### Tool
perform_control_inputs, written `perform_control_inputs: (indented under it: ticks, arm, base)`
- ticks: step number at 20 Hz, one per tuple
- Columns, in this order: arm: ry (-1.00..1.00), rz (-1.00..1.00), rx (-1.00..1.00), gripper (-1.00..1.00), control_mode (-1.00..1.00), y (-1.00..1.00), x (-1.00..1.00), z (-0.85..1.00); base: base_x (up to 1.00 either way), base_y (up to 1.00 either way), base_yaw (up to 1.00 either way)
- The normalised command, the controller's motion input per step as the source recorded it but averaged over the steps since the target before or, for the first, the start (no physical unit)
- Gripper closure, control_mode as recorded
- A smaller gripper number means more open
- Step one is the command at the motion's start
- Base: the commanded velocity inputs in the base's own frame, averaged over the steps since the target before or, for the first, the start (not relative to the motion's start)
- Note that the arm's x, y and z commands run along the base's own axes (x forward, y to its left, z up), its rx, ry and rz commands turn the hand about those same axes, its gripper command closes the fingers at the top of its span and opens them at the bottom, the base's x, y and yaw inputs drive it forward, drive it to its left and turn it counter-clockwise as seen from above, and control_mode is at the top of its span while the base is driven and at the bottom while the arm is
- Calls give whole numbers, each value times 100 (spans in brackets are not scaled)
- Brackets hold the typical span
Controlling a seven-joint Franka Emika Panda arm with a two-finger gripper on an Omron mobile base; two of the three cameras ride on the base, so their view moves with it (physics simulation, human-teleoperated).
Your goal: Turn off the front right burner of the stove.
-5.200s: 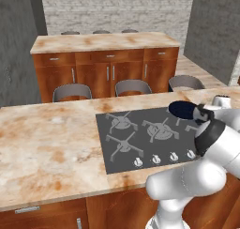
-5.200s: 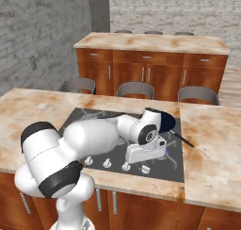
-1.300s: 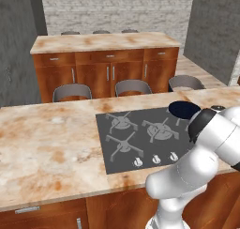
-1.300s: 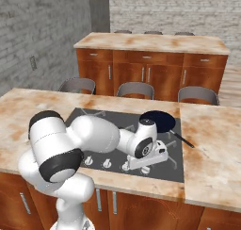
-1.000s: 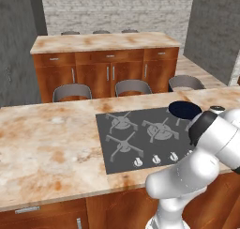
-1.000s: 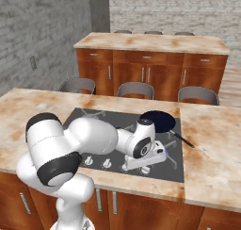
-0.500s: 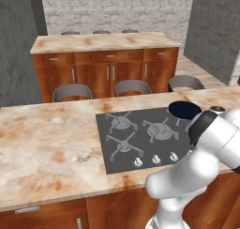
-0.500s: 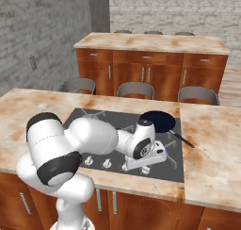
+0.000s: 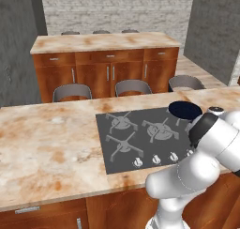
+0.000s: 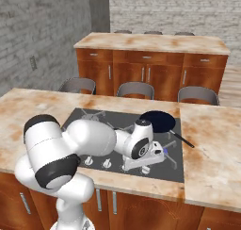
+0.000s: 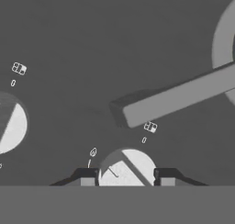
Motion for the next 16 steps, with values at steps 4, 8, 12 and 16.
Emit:
perform_control_inputs:
  ticks: [4,8,12,16]
  arm:
    - [2,-30,1,100,-100,9,-27,0]
    - [5,-41,3,100,-100,4,-17,0]
    - [4,-42,5,100,-100,1,-14,0]
    - [3,-43,9,100,-100,7,-21,0]
  base:
    - [0,0,0]
    - [0,0,0]
    - [0,0,0]
    - [0,0,0]
